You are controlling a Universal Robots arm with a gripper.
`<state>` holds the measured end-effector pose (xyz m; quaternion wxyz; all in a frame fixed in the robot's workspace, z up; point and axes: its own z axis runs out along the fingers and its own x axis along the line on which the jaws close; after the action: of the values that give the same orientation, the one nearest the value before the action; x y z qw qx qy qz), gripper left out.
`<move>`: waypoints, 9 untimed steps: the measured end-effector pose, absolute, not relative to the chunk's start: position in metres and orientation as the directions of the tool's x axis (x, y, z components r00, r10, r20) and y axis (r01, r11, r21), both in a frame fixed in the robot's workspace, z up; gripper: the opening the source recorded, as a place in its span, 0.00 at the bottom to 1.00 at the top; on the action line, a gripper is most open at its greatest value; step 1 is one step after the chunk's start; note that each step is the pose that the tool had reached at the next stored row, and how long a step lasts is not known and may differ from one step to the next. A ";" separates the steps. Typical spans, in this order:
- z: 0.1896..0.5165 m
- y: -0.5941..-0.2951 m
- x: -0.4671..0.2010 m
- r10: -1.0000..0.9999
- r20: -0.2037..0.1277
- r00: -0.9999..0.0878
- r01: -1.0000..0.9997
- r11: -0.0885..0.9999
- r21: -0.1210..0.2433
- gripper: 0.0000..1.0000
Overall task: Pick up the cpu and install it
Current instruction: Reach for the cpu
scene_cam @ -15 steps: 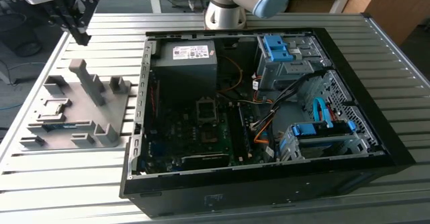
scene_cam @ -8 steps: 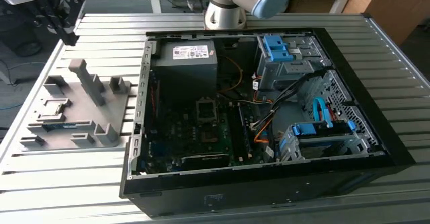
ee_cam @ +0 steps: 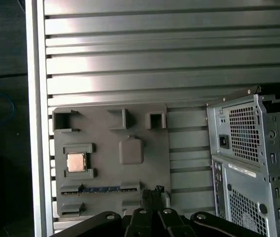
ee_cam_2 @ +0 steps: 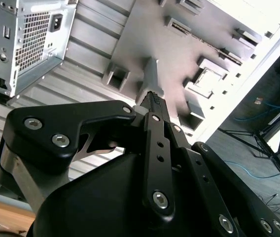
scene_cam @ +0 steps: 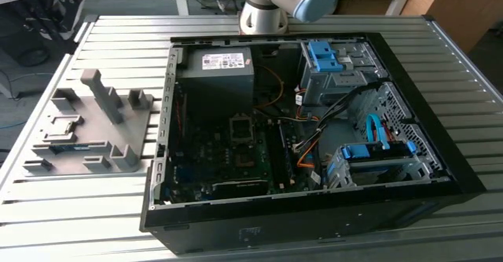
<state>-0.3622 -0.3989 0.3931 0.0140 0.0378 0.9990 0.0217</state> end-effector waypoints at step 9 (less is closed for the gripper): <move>0.393 -0.399 -0.390 0.076 -0.026 -0.997 0.075 0.996 0.045 0.10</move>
<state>-0.3895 -0.3989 0.3926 0.0140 0.0378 0.9989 0.0218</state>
